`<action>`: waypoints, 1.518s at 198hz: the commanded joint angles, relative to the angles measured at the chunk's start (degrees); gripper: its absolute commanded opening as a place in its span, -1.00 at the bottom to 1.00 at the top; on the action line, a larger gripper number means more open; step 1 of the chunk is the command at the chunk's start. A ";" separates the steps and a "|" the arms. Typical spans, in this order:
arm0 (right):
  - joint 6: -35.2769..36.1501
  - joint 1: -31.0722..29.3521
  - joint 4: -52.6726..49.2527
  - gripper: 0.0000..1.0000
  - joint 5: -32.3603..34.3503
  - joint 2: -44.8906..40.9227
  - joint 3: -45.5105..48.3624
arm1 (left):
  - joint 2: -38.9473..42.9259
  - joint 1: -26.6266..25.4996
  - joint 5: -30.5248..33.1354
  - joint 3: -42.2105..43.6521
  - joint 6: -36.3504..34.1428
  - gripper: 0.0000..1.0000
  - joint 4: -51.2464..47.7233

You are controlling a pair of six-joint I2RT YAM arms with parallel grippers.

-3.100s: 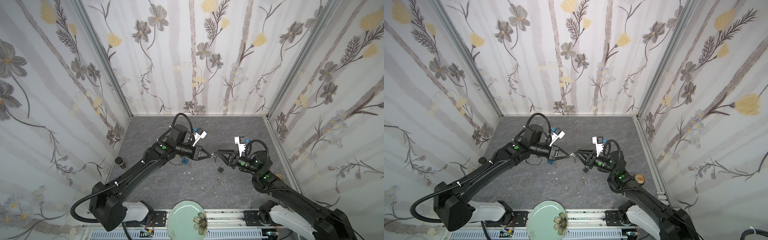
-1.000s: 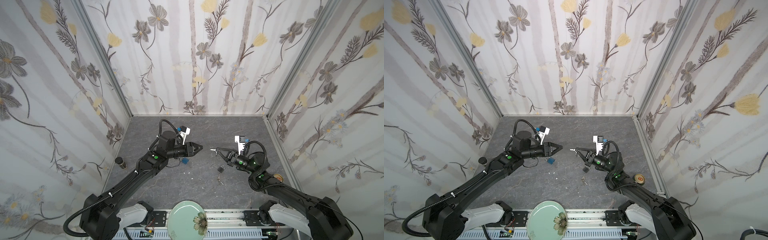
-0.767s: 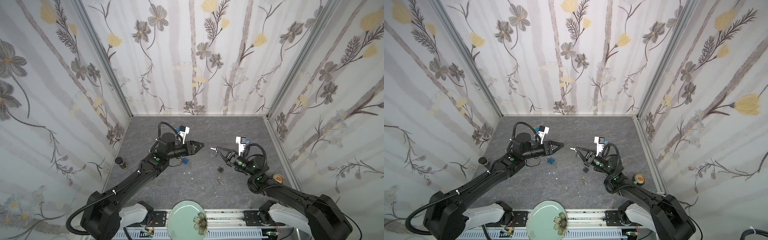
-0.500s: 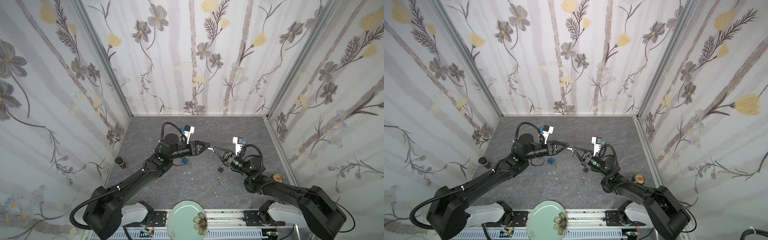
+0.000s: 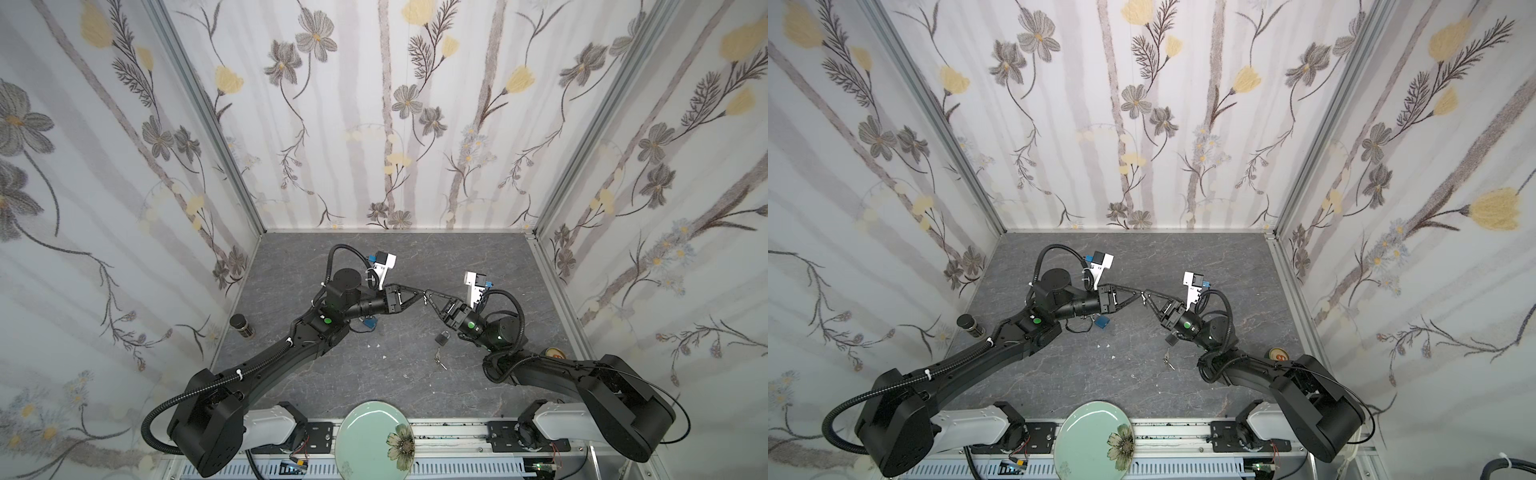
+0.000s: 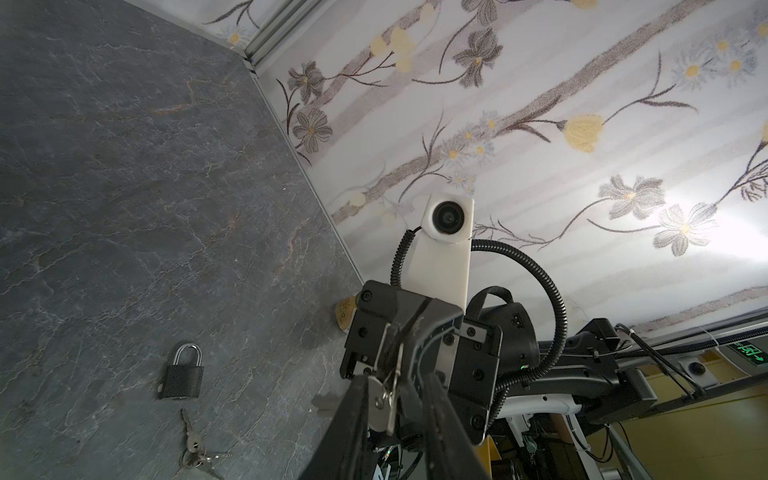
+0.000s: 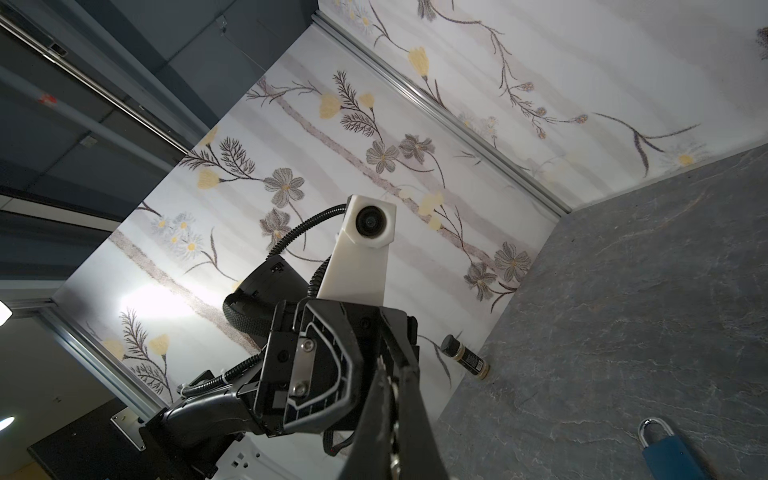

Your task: Unlock with the key

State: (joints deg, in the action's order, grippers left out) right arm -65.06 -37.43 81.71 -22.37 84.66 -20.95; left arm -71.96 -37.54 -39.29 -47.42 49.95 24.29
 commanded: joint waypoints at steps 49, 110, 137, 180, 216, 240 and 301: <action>-2.70 -0.45 5.72 -1.00 -1.25 2.16 -0.12 | 0.62 0.01 1.24 0.37 -0.12 -0.40 2.76; -3.17 -0.60 7.15 -1.00 -1.07 2.77 0.30 | 0.51 0.01 0.79 0.39 -0.06 -0.86 2.86; -3.23 -0.56 7.15 -1.00 -1.71 3.14 0.12 | 0.59 0.06 0.79 0.16 -0.12 -1.00 2.79; -0.84 -0.46 2.45 -0.58 -1.18 1.05 0.82 | 0.68 0.52 0.88 -2.12 -3.26 -1.00 -4.59; 5.91 0.18 -12.33 -0.28 0.93 -6.30 0.98 | 0.27 2.13 -1.07 -7.05 -9.98 -1.00 -18.35; 8.93 1.28 -20.22 -0.20 0.95 -10.97 0.60 | -0.02 2.54 -3.30 -9.79 -13.53 -1.00 -24.66; 11.36 2.50 -25.20 -0.29 -3.47 -14.57 -0.96 | -3.09 2.31 -9.51 -12.08 -15.06 -1.00 -26.56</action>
State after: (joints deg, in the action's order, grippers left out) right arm -55.18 -35.07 58.13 -22.70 70.15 -20.91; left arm -74.78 -35.09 -45.43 -58.65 36.29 -1.87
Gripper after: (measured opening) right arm 0.352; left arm 0.051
